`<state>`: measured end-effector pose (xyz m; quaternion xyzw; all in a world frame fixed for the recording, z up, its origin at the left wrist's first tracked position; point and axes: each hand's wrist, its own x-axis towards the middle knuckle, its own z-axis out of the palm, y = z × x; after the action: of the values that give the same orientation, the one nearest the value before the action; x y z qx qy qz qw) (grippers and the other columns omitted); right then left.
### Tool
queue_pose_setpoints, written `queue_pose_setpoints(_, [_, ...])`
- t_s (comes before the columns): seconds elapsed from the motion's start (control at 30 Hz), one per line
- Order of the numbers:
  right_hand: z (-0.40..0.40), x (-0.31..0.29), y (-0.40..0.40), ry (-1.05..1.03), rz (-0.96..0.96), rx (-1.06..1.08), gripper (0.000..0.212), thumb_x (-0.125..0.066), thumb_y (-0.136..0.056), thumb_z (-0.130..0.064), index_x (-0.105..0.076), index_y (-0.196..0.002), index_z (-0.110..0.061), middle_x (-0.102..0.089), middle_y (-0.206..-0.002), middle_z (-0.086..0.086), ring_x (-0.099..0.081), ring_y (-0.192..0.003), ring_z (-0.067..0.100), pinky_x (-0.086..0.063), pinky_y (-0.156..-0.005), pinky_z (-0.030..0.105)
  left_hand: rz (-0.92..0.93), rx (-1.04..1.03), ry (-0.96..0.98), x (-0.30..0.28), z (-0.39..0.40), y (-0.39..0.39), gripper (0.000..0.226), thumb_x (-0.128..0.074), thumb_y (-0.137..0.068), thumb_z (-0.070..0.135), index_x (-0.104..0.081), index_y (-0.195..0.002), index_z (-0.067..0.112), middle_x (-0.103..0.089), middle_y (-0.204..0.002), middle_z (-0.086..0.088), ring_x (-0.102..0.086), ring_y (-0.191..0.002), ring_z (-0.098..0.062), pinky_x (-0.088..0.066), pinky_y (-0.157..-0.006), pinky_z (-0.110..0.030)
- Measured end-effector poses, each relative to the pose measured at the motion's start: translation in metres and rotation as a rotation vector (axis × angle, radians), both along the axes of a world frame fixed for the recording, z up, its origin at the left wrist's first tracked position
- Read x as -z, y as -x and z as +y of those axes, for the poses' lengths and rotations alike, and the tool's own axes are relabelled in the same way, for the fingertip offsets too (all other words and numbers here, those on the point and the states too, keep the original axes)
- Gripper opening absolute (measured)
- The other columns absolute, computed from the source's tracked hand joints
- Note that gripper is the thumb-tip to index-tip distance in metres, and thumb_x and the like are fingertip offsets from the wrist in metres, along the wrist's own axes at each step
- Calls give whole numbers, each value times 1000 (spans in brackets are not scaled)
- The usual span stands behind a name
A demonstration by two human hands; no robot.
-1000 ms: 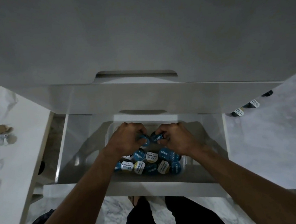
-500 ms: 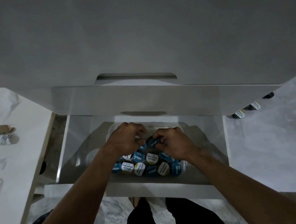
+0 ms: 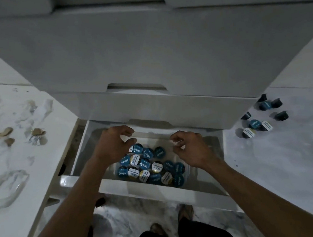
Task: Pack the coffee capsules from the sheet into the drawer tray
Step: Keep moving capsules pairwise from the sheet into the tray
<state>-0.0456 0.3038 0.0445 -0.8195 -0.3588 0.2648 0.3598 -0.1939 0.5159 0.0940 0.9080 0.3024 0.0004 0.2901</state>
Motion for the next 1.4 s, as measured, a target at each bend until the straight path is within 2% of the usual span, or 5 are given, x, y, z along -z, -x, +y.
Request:
queue_pose_setpoints(0.17, [-19,-31,3,-124,85,93,26,-74,-84,-14,-69,-109,-14,-66,-94,-4,-59,-73,-2,-43,-66,1,-90,-27,-76,-37,-27,11,31,-74,-85,25,-69,-113,13,-74,-107,-1,-63,-75,-3,-46,-79,-20])
queue_pose_setpoints(0.57, [-168,-94,3,-318,104,394,26,-74,-85,-21,-67,-110,-16,-73,-86,-3,-69,-75,7,-58,-69,23,-371,26,139,-63,-183,-31,18,-76,-83,24,-71,-98,16,-72,-94,4,-69,-61,-8,-58,-66,-29])
queue_pose_setpoints(1.07, [-365,-70,-166,-136,-53,595,28,-71,-87,-31,-67,-114,-24,-73,-91,-9,-67,-75,-2,-48,-62,11,-256,101,97,-26,-351,-219,9,-74,-80,30,-67,-85,30,-71,-89,14,-67,-72,-8,-58,-78,-36])
queue_pose_setpoints(1.27, [-367,-24,-248,-21,-21,485,29,-70,-88,-23,-66,-116,-19,-71,-94,-1,-65,-71,0,-43,-54,1,-104,-139,9,41,-392,-273,31,-69,-86,28,-66,-116,19,-71,-112,-3,-67,-104,-24,-50,-88,-31])
queue_pose_setpoints(1.4, [-342,15,-275,59,0,360,34,-68,-90,-23,-62,-123,-21,-69,-109,3,-66,-79,11,-54,-66,18,-65,-295,34,90,-411,-290,47,-68,-87,31,-57,-130,15,-69,-116,-11,-64,-108,-30,-54,-88,-42])
